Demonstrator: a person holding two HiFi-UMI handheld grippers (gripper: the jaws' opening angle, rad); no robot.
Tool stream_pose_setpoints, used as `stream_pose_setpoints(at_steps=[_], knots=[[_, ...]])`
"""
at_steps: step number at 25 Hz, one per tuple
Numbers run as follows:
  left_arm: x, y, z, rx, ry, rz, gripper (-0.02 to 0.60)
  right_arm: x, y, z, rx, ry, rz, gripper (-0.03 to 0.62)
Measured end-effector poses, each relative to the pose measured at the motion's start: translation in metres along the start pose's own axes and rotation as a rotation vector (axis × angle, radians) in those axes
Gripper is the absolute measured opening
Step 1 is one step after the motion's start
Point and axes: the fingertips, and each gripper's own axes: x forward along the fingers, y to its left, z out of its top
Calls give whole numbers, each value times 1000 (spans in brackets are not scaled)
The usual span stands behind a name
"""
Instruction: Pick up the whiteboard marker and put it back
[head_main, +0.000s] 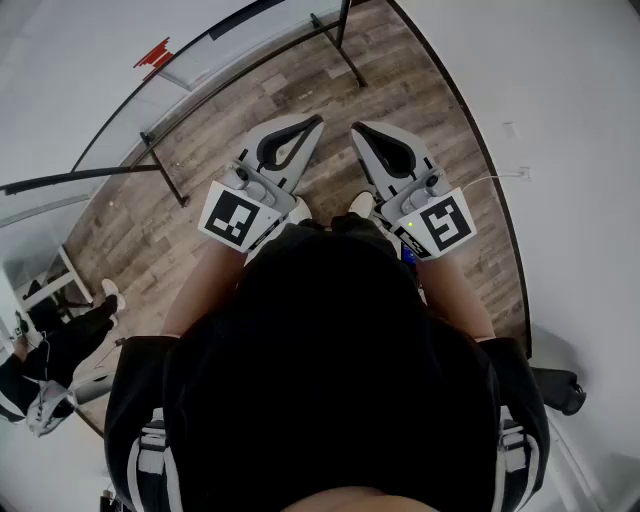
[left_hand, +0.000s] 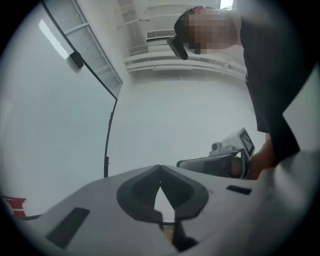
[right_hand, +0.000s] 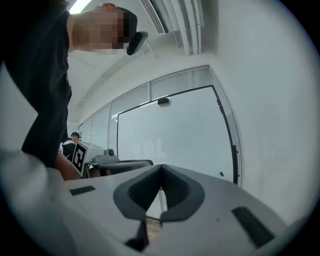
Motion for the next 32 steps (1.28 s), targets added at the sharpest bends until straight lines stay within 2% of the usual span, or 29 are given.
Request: stream_pose_setpoints(at_steps=[2, 7, 12, 21, 32], knots=[[0, -10, 9, -4, -40, 0, 3, -10, 3, 2, -14, 1, 0, -5], [-2, -34, 18, 13, -47, 18, 3, -33, 10, 7, -18, 5, 24, -5], [2, -49, 21, 2, -48, 48, 3, -49, 10, 6, 56, -7, 64, -5], [27, -79, 24, 8, -46, 90, 3, -83, -14, 9, 18, 1, 92, -5], [85, -111, 20, 39, -29, 127, 3, -121, -62, 7, 6, -9, 146, -5]])
